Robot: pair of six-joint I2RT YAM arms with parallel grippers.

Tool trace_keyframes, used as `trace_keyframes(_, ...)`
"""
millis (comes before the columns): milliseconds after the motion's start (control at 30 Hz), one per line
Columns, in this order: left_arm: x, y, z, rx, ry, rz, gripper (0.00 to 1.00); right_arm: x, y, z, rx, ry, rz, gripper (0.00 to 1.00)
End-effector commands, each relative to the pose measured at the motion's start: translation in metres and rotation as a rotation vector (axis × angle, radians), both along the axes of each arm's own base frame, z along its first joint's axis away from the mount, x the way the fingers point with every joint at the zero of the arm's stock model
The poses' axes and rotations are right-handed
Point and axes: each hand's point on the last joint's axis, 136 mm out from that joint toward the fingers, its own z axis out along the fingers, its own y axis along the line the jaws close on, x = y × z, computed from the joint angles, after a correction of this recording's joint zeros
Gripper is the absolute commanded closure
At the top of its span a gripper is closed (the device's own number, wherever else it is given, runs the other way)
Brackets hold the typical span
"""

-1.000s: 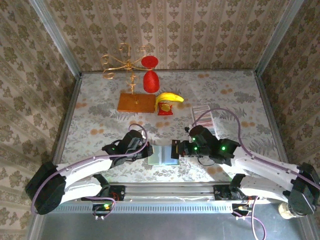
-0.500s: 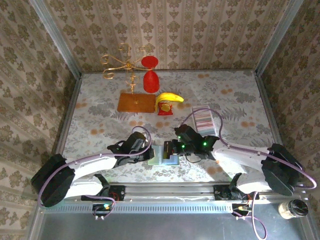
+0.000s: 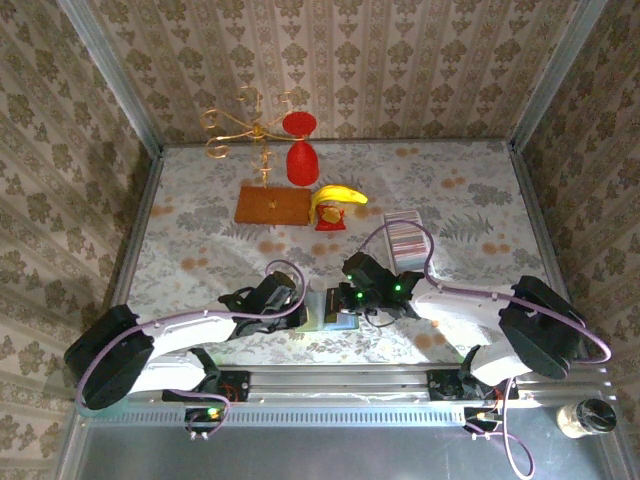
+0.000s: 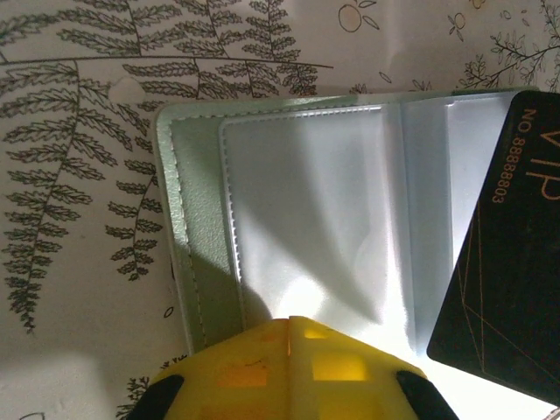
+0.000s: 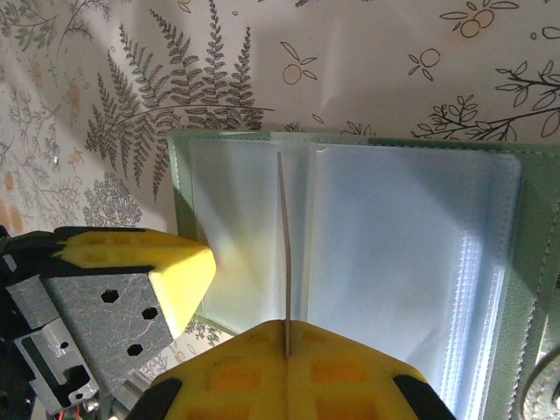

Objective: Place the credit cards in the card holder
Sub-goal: Insert the credit card into the card slot.

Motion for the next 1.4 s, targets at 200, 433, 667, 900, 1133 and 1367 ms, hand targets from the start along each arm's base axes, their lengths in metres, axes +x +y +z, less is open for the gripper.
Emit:
trace_keyframes(200,-0.005,0.011,-0.013,0.053,0.009,0.013,1.00,0.004,0.008,-0.004,0.018,0.000,-0.016,1.00)
trace_keyframes(433,-0.005,0.010,-0.012,0.061,0.000,0.006,1.00,0.001,0.007,-0.014,0.003,0.021,-0.016,1.00)
trace_keyframes(667,-0.006,0.011,-0.014,0.068,0.003,0.006,1.00,0.000,0.010,-0.015,0.048,0.030,-0.024,1.00)
trace_keyframes(900,-0.008,0.010,-0.014,0.069,0.002,0.002,1.00,-0.004,0.013,-0.017,0.083,0.047,-0.020,1.00)
trace_keyframes(1133,-0.008,0.010,-0.015,0.071,0.001,0.002,1.00,-0.010,0.014,-0.020,0.111,0.069,-0.012,1.00)
trace_keyframes(1367,-0.009,0.010,-0.015,0.074,0.000,0.002,1.00,-0.013,0.019,-0.027,0.113,0.108,0.005,1.00)
